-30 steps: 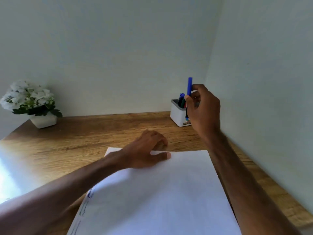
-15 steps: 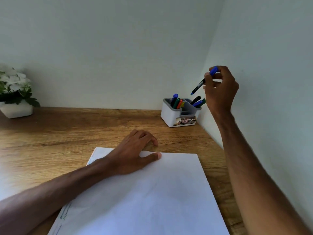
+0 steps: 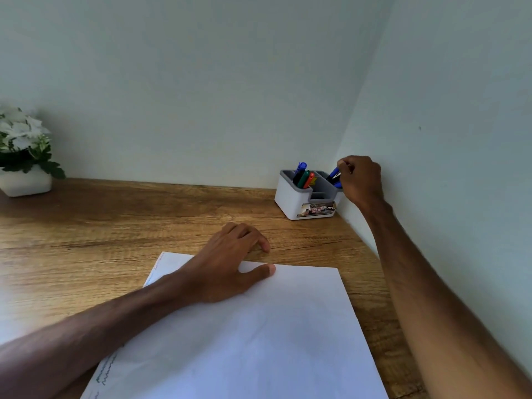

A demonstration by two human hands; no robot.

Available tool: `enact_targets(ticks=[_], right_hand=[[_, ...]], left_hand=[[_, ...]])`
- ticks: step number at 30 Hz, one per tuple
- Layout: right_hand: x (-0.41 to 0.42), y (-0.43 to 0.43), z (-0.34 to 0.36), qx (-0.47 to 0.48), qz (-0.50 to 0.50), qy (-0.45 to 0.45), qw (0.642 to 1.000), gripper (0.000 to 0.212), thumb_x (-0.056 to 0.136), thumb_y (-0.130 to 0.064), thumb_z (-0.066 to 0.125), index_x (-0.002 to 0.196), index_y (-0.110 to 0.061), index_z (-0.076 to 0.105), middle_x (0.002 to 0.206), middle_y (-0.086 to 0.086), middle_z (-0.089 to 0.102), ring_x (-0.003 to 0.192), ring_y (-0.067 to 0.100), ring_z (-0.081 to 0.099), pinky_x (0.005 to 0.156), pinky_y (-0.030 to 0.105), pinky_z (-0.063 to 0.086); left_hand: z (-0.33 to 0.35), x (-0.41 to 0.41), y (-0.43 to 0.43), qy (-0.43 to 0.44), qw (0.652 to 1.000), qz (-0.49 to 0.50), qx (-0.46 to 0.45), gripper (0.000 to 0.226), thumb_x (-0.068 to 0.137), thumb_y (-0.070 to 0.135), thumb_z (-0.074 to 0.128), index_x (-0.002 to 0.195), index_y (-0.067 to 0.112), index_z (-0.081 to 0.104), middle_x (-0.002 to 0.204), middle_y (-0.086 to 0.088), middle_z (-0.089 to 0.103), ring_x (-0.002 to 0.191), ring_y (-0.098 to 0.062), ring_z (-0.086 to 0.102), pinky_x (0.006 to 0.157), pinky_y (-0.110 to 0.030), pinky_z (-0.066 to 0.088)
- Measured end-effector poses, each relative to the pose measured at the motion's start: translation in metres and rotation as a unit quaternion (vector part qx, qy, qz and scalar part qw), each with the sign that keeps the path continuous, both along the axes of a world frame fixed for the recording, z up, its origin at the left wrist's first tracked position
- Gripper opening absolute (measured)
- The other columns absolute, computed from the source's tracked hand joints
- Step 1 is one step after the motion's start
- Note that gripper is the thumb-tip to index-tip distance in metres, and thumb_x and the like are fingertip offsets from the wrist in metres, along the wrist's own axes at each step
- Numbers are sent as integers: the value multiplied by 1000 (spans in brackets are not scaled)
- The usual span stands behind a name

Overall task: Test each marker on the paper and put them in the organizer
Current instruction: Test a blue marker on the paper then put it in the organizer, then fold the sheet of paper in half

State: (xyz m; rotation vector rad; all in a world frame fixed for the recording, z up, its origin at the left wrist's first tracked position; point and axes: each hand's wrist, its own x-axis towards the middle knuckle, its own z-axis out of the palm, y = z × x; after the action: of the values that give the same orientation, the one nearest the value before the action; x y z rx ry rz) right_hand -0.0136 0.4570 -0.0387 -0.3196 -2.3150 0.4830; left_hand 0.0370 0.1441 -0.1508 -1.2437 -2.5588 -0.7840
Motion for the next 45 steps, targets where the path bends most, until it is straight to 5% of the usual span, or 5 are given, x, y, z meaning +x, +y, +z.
enact_targets(ticks=[6,13,24,33,45], right_hand=[[5,-3,-6,20,13,-15,1000,29,105,-9,47,80,-7,62,84,19,68,81,32,69,79,43,61],[23,-29,-9,18,19,138,990,27,104,-6,53,123,-3,71,123,14,73,120,27,65,100,27,46],[86,-110,-12,67,175,250,950,17,85,1,58,86,-5,74,88,5,75,85,21,69,74,25,52],[150,-170,-48,69,381,0,922,22,78,0,62,73,-17,75,72,-10,73,62,3,62,58,11,41],[180,-217,-69,196,320,-221,900,42,103,-48,51,128,-17,65,130,-1,65,122,18,54,100,38,50]], left_hand=[[-1,0,0,1,1000,-1,5,49,91,74,40,123,40,56,131,22,50,128,0,37,109,-24,32],[-1,-1,1,4,1000,-1,7,50,90,75,39,122,40,57,130,22,51,126,0,38,108,-25,34],[0,-3,2,22,1000,-4,12,46,91,71,47,118,35,59,125,17,56,120,-6,44,105,-28,38],[10,-4,-4,-106,974,62,190,21,91,2,59,103,19,62,100,8,65,90,-5,62,80,-18,50],[27,7,-85,-9,971,170,169,29,92,3,64,117,17,66,121,2,71,114,-17,65,95,-37,55]])
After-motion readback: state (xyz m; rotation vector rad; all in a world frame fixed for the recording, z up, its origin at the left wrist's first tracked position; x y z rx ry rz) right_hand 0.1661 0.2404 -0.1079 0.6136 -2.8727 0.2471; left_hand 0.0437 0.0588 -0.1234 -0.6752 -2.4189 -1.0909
